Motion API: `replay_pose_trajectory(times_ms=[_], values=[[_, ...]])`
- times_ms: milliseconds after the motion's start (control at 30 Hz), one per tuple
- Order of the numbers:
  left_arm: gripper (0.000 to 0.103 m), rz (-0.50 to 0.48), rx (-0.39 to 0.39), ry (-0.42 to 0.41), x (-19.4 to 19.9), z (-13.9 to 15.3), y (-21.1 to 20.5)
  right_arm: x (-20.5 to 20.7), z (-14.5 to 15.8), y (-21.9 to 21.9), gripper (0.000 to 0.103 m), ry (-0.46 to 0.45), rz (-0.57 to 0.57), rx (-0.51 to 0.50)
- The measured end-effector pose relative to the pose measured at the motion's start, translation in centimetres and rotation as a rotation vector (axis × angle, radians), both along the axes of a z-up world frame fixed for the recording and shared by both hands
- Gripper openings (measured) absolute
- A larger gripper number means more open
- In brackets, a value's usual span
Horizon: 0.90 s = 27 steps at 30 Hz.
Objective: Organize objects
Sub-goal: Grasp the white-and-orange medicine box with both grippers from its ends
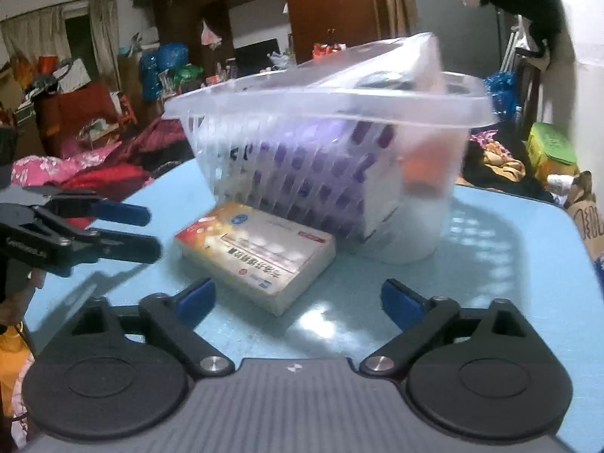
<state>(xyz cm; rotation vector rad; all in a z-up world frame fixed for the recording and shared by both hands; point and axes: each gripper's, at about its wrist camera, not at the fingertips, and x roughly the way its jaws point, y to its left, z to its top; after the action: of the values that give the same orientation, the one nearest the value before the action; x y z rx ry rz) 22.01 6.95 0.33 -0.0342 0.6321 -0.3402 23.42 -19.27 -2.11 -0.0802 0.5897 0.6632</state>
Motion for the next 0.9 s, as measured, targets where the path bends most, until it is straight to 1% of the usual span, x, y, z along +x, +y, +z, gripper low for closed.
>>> replay_pose_trajectory(times_ms=[167, 267, 367, 433, 467, 500, 533, 567, 600, 633, 700, 767, 900], values=[[0.078, -0.045, 0.013, 0.002, 0.3, -1.1, -0.8, -0.5, -0.6, 1.4, 0.083, -0.017, 0.045, -0.073], [0.078, -0.07, 0.046, -0.012, 0.4, -1.4, -1.6, -0.3, -0.7, 1.6, 0.08, -0.02, 0.061, -0.087], [0.078, -0.082, 0.049, -0.011, 0.6, -1.7, -1.7, -0.1, -0.8, 1.5, 0.077, -0.029, 0.059, -0.095], [0.077, -0.084, 0.055, -0.009, 0.7, -1.9, -1.9, 0.0, -0.7, 1.4, 0.065, -0.019, 0.066, -0.099], [0.077, -0.085, 0.059, -0.005, 0.7, -2.0, -1.9, -0.1, -0.7, 1.4, 0.065, -0.026, 0.066, -0.103], [0.075, -0.084, 0.06, -0.012, 0.7, -1.9, -2.0, -0.2, -0.6, 1.4, 0.063, -0.032, 0.068, -0.108], [0.07, -0.091, 0.057, -0.014, 0.7, -1.9, -2.0, -0.2, -0.6, 1.4, 0.062, -0.032, 0.073, -0.109], [0.069, -0.101, 0.052, -0.011, 0.7, -1.9, -2.1, -0.2, -0.6, 1.4, 0.06, -0.033, 0.077, -0.106], [0.065, -0.092, 0.06, -0.015, 0.7, -1.9, -2.2, -0.2, -0.6, 1.5, 0.059, -0.032, 0.082, -0.103], [0.059, -0.083, 0.066, -0.019, 0.6, -1.9, -2.2, -0.2, -0.6, 1.5, 0.058, -0.035, 0.08, -0.106], [0.053, -0.072, 0.059, -0.022, 0.5, -1.8, -2.1, -0.2, -0.6, 1.7, 0.057, -0.045, 0.073, -0.112], [0.051, -0.073, 0.05, -0.016, 0.3, -1.9, -1.9, -0.5, -0.6, 1.8, 0.056, -0.057, 0.074, -0.119], [0.051, -0.065, 0.062, -0.044, -0.6, -1.6, -2.3, -1.5, -0.3, 1.6, 0.054, -0.096, 0.074, -0.108]])
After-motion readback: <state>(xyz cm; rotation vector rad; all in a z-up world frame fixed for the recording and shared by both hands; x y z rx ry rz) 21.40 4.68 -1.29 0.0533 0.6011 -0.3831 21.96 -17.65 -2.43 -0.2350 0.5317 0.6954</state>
